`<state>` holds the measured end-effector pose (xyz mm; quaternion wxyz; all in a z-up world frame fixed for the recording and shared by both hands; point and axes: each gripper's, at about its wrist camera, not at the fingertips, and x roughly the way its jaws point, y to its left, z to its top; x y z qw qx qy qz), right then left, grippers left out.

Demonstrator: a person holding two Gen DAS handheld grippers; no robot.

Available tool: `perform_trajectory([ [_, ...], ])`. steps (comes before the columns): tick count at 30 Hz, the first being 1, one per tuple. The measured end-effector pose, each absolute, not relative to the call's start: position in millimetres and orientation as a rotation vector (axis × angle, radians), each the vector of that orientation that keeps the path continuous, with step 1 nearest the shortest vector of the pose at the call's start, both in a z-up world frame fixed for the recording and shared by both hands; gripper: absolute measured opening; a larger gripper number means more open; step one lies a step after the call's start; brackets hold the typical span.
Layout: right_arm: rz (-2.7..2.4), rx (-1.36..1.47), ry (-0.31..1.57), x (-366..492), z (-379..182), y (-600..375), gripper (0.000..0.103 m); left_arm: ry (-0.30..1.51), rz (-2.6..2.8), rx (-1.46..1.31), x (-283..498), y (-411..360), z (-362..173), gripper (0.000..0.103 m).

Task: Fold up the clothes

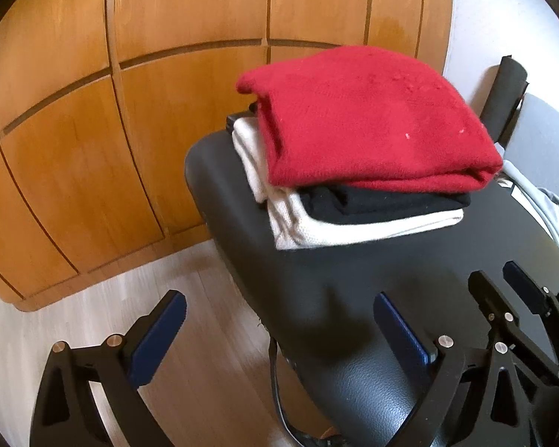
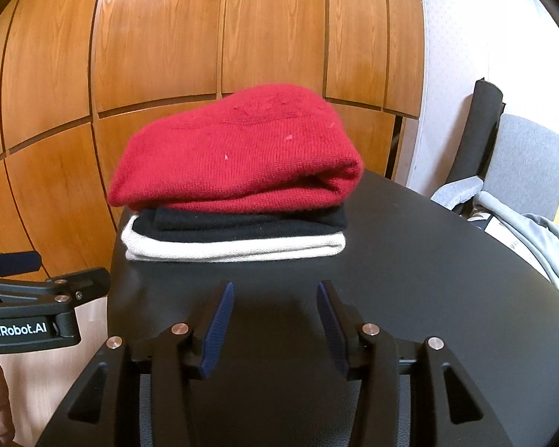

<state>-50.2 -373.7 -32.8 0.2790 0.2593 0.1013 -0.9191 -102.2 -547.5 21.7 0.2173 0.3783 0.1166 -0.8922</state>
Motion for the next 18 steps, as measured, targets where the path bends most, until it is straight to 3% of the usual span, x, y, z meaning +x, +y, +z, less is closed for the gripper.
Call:
perform_trajectory([
  [12, -2.467, 0.686, 0.251, -51.1, -31.6, -370.3, 0.049, 0.215, -2.492, 1.039, -102.2, -538.9, 23.2, 0.102],
  [18, -2.466, 0.687, 0.249, -52.1, -31.1, -370.1, 0.053, 0.244, -2.522, 1.027, -101.5, -538.0, 25.8, 0.102],
])
